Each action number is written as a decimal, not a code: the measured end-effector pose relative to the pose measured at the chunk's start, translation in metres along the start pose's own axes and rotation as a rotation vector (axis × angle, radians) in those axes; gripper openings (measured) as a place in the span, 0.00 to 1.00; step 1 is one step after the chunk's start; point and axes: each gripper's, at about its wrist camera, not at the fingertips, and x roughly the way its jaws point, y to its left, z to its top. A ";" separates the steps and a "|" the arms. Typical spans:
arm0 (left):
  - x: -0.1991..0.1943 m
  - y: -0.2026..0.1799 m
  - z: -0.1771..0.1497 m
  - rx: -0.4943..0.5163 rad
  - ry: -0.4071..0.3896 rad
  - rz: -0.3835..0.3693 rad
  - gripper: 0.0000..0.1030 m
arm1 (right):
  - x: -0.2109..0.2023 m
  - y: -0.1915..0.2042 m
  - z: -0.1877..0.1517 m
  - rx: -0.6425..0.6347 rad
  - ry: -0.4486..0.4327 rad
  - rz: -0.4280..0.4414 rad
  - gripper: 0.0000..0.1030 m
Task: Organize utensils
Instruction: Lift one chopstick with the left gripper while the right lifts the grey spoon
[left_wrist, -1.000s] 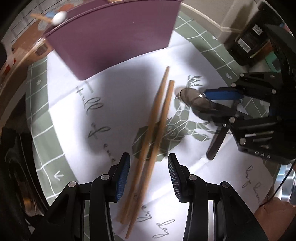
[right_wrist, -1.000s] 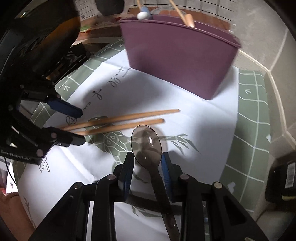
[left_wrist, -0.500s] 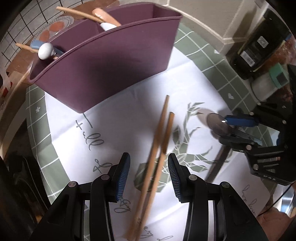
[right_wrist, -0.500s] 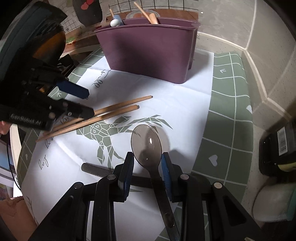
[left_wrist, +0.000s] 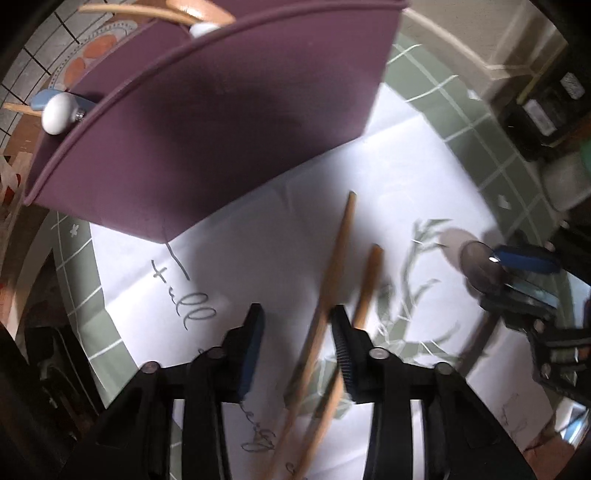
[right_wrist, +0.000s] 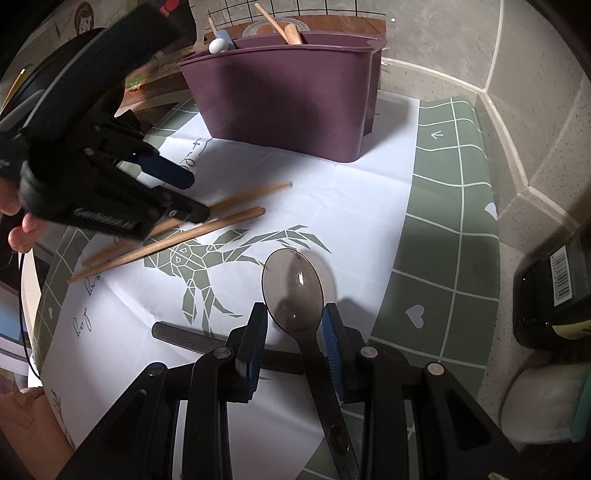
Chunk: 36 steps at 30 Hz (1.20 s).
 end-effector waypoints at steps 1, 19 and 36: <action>0.000 0.002 0.003 -0.017 -0.006 -0.008 0.32 | 0.000 0.000 0.000 0.001 0.000 0.001 0.28; -0.066 0.032 -0.062 -0.345 -0.352 -0.122 0.07 | 0.001 0.011 0.019 -0.051 0.001 0.001 0.51; -0.115 0.035 -0.143 -0.453 -0.544 -0.073 0.06 | -0.015 0.053 0.032 -0.113 -0.033 -0.064 0.29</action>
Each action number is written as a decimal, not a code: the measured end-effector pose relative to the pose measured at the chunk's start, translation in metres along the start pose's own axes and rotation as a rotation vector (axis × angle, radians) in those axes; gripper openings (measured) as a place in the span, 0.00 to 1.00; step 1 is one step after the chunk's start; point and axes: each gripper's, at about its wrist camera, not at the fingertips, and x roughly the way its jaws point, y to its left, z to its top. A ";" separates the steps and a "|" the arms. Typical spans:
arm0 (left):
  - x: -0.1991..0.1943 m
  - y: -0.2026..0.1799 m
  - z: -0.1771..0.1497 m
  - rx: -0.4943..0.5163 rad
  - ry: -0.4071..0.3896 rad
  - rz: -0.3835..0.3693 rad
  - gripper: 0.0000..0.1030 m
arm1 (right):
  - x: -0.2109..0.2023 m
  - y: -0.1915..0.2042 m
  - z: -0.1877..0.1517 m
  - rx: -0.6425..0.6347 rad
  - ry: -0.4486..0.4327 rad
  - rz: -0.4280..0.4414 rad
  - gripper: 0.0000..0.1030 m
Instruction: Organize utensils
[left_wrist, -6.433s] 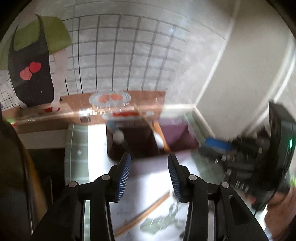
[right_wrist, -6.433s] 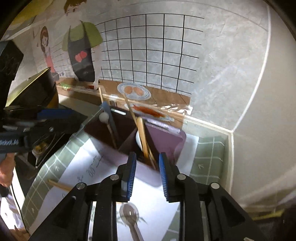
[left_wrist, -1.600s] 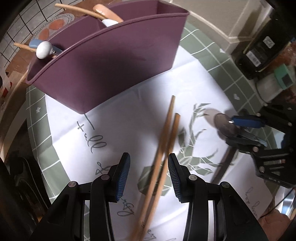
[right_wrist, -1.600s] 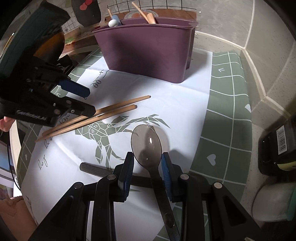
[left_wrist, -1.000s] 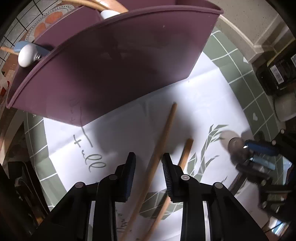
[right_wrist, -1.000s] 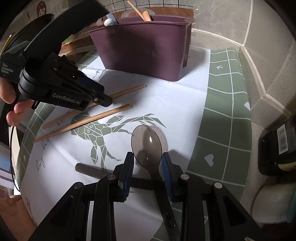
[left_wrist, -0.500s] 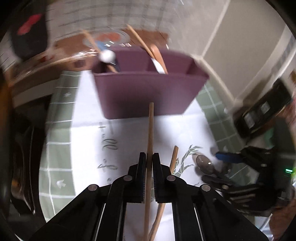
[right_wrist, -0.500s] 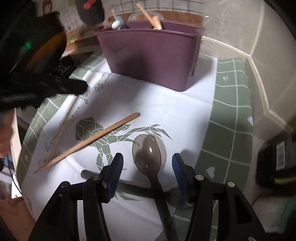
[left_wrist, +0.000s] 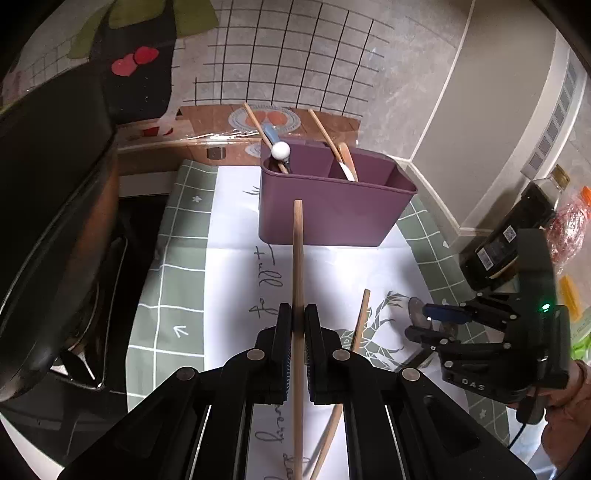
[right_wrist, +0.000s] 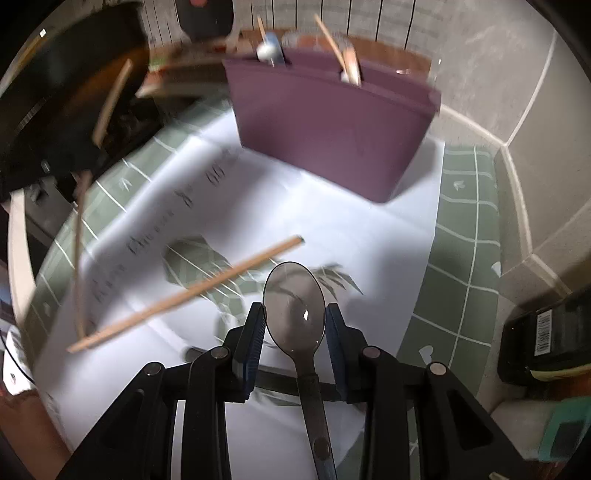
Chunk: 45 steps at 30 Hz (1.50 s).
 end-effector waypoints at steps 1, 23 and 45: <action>-0.003 0.001 -0.001 -0.003 -0.005 -0.003 0.07 | -0.004 0.001 0.000 0.001 -0.010 0.001 0.29; -0.148 -0.042 0.095 0.124 -0.438 -0.098 0.07 | -0.191 0.018 0.085 0.028 -0.519 -0.102 0.29; -0.069 -0.044 0.203 0.059 -0.470 -0.051 0.07 | -0.138 -0.066 0.173 0.159 -0.678 -0.018 0.29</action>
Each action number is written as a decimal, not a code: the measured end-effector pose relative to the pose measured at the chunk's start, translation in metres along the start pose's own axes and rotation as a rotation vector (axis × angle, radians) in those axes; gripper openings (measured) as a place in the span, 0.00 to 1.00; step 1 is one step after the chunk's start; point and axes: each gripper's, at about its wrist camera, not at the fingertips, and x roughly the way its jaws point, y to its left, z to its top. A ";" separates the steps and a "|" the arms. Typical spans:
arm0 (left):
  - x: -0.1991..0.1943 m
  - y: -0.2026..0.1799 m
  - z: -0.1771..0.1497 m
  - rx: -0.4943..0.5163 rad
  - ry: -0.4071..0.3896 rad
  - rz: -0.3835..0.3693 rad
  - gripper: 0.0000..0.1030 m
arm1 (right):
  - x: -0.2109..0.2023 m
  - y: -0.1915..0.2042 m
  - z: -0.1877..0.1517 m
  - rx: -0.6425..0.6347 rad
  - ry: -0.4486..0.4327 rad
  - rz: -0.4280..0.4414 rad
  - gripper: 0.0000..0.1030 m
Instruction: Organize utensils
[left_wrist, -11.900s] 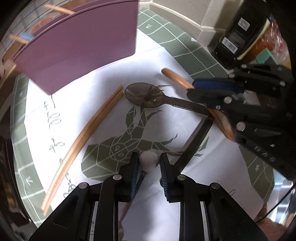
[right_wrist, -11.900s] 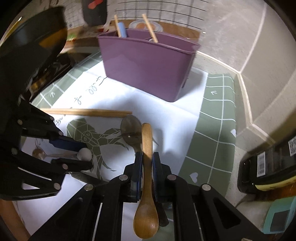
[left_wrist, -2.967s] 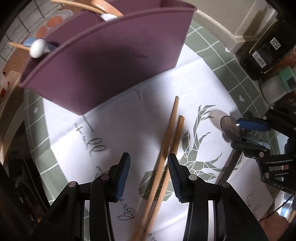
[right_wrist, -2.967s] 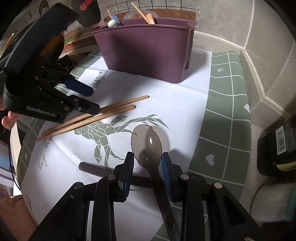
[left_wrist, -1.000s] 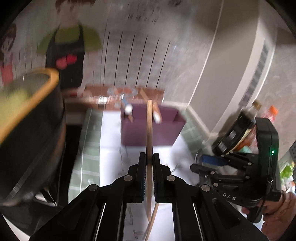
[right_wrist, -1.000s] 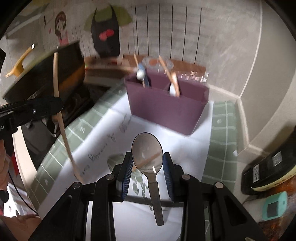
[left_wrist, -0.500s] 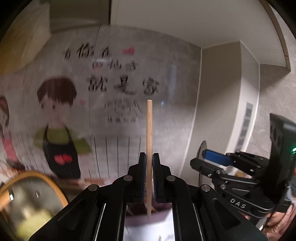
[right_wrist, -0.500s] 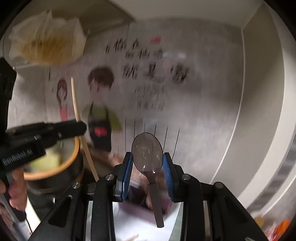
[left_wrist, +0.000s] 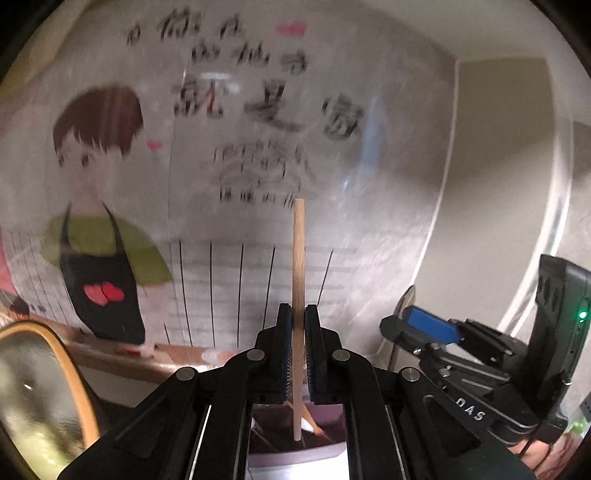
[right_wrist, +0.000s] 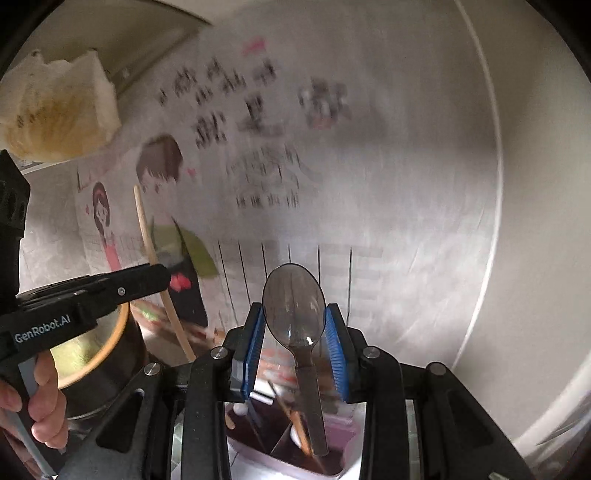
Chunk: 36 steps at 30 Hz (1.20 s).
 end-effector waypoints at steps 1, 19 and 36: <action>0.011 0.003 -0.005 -0.008 0.018 0.011 0.07 | 0.007 -0.002 -0.004 0.005 0.013 0.002 0.29; 0.110 0.024 -0.104 -0.043 0.339 0.059 0.08 | 0.097 -0.014 -0.115 0.009 0.360 0.088 0.32; 0.021 0.017 -0.195 0.086 0.536 0.001 0.46 | -0.010 -0.016 -0.189 0.089 0.585 -0.048 0.57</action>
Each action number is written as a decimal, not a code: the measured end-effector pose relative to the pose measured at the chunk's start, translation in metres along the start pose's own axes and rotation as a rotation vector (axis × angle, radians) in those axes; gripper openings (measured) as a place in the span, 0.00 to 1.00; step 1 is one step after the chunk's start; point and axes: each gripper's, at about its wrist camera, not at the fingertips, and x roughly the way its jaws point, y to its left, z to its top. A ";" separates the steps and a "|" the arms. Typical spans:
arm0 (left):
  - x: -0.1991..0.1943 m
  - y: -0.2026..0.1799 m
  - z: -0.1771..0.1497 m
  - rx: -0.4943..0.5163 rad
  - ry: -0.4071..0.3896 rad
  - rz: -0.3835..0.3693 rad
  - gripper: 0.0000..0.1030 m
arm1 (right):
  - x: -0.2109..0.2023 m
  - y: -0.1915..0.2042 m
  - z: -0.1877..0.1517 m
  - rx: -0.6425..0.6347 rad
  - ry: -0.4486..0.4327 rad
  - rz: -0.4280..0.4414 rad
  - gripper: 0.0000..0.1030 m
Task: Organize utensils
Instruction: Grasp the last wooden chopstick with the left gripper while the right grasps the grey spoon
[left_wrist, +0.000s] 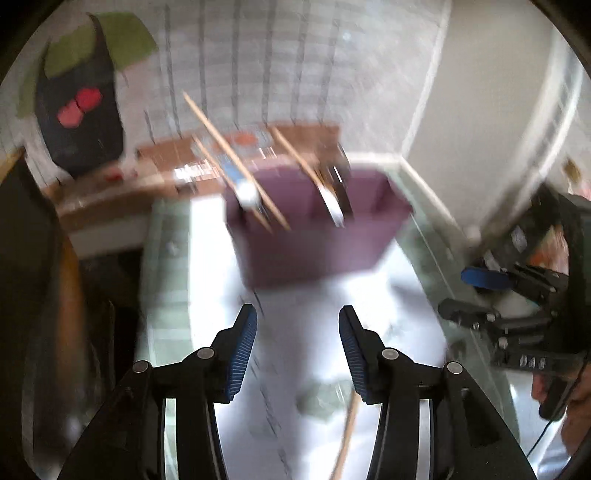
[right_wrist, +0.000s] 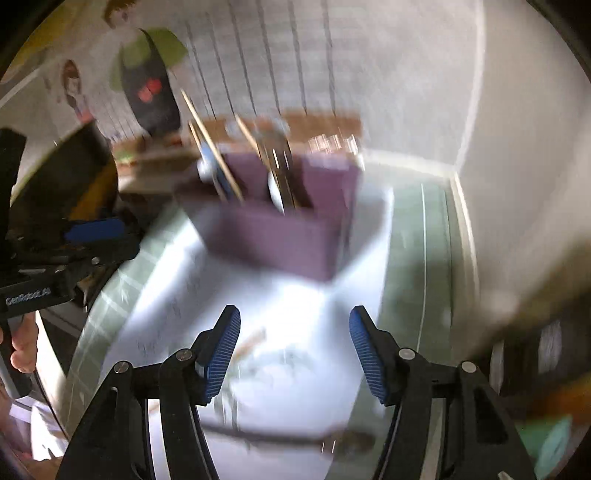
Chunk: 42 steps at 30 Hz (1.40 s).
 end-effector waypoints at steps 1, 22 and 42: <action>0.004 -0.004 -0.010 0.011 0.026 -0.011 0.46 | 0.003 -0.004 -0.011 0.031 0.023 -0.013 0.57; 0.053 -0.063 -0.085 0.108 0.269 -0.059 0.46 | 0.030 -0.021 -0.084 0.377 0.060 -0.166 0.58; 0.052 -0.046 -0.088 0.052 0.326 -0.016 0.51 | 0.067 0.040 -0.050 -0.193 0.078 -0.064 0.26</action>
